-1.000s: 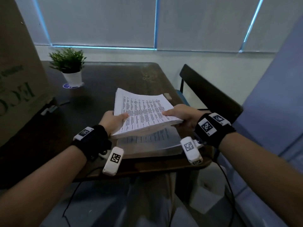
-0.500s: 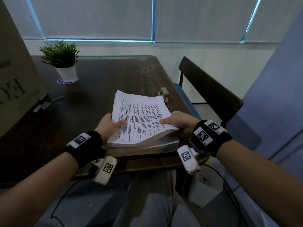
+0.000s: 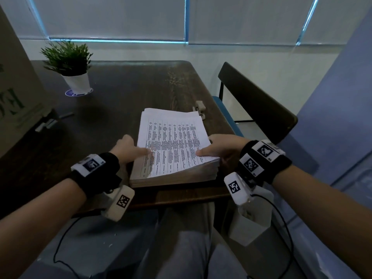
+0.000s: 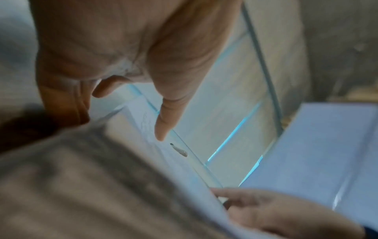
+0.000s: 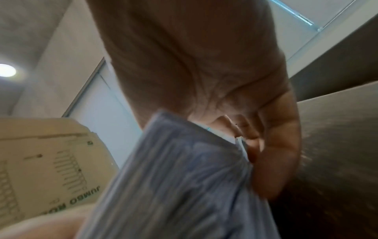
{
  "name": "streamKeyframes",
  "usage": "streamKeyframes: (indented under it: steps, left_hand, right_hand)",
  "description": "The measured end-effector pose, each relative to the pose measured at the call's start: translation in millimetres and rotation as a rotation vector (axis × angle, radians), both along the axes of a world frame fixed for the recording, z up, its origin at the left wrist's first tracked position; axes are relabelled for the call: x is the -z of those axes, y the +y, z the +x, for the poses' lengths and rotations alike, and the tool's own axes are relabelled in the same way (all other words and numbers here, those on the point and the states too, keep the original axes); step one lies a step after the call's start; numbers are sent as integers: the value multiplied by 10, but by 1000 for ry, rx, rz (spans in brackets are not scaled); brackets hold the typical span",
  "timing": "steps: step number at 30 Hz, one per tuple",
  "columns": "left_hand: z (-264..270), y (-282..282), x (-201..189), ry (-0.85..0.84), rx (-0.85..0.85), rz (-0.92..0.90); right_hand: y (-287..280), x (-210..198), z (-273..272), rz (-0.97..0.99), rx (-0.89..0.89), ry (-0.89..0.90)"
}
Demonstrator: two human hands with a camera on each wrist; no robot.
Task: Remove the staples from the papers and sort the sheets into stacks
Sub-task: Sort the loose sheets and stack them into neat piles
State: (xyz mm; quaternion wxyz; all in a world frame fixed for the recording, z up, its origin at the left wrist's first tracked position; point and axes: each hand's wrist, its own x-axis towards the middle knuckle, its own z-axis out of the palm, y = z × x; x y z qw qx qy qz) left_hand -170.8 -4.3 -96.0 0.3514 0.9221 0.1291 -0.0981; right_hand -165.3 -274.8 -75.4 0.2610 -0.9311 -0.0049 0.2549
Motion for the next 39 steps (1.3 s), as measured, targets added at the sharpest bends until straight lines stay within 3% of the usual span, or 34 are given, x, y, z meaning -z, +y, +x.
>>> streamKeyframes:
  steps: [4, 13, 19, 24, 27, 32, 36, 39]
  left_hand:
    - [82, 33, -64, 176, -20, -312]
    - [220, -88, -142, 294, -65, -359]
    - [218, -159, -162, 180, -121, -493]
    - [132, -131, -85, 147, -147, -620]
    - [64, -150, -24, -4, -106, -701]
    - [-160, -161, -110, -266, 15, -823]
    - [-307, -174, -403, -428, 142, -885]
    - [-289, -184, -623, -691, 213, -679]
  right_hand:
    - [10, 211, 177, -93, -71, 15]
    - [102, 117, 70, -206, -136, -7]
    - [89, 172, 42, -227, -126, -67]
    - [51, 311, 14, -101, -54, -70]
    - [-17, 425, -24, 77, 39, -79]
    - [-200, 409, -29, 645, 363, -138]
    - [-74, 104, -58, 1150, 326, -27]
    - [99, -172, -110, 1250, 252, -286]
